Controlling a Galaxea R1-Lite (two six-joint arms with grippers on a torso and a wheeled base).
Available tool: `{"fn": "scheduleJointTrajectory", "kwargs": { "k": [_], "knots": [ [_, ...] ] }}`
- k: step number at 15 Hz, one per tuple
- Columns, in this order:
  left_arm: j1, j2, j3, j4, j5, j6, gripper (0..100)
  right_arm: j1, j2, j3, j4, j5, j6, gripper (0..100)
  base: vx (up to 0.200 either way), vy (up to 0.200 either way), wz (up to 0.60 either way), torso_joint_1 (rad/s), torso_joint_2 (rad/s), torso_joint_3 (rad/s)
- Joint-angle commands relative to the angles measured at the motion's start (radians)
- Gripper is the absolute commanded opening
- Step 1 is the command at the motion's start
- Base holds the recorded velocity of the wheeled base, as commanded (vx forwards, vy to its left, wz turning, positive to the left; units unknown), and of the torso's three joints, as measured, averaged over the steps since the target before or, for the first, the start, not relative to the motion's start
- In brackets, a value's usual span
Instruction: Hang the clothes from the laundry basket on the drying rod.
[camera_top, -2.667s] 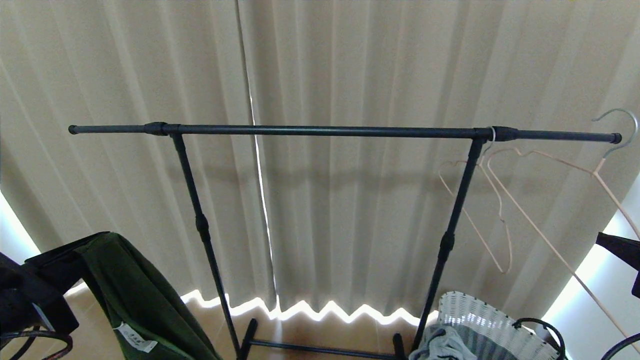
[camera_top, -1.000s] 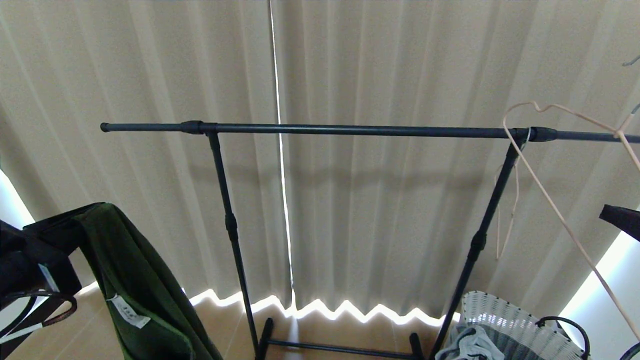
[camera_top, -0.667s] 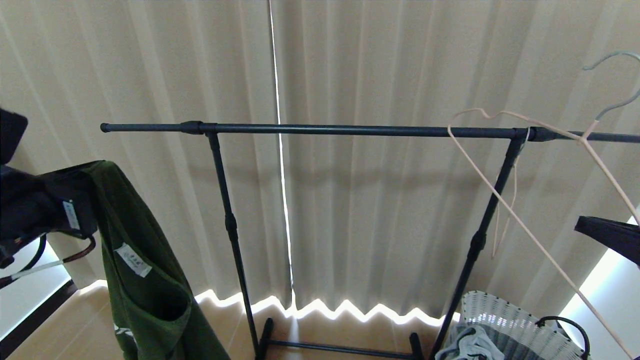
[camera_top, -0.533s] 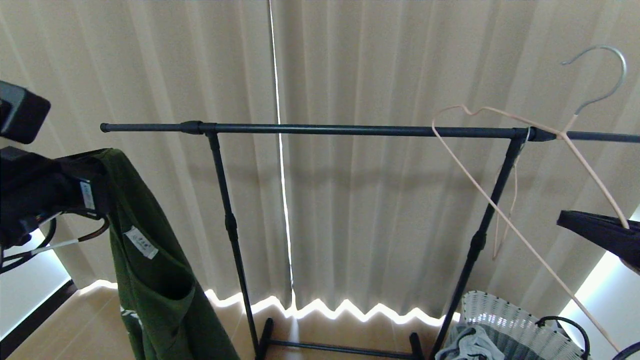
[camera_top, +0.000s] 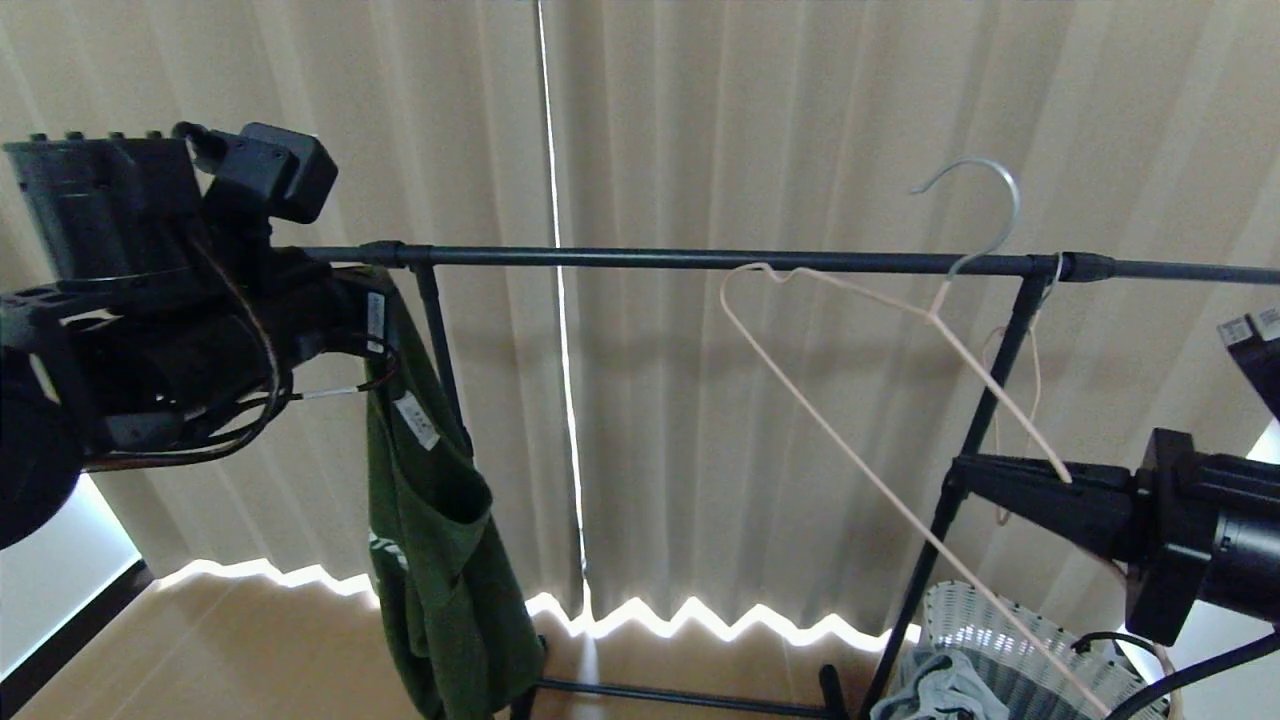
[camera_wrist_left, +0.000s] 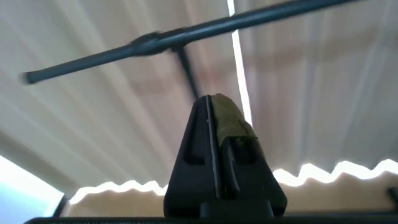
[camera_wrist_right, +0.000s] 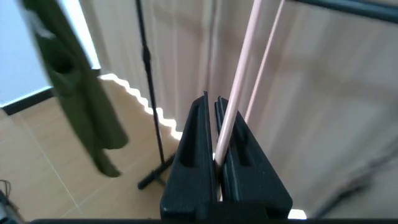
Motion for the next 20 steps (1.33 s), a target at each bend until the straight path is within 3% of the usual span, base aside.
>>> {"fn": "scheduleJointTrajectory", "kwargs": {
  "k": [1,7,9,16,20],
  "knots": [
    [-0.022,0.133,-0.094,0.001,0.034,-0.042,0,0.079,0.016,0.012,-0.001,0.001,0.014,0,0.0,0.0,0.0,0.0,0.0,0.0],
    [-0.069,0.208,-0.146,0.007,0.045,-0.167,0,0.267,0.068,0.006,-0.042,0.001,0.093,0,0.0,0.0,0.0,0.0,0.0,0.0],
    [-0.089,0.205,-0.158,0.032,0.048,-0.167,0,0.289,0.124,0.009,-0.122,-0.001,0.093,0,0.0,0.0,0.0,0.0,0.0,0.0],
    [-0.091,0.219,-0.181,0.043,0.061,-0.162,0,0.326,0.208,-0.005,-0.157,-0.001,0.095,0,0.0,0.0,0.0,0.0,0.0,0.0],
    [-0.094,0.216,-0.18,0.041,0.061,-0.163,0,0.335,0.263,-0.009,-0.251,-0.002,0.095,0,0.0,0.0,0.0,0.0,0.0,0.0]
  ]
}}
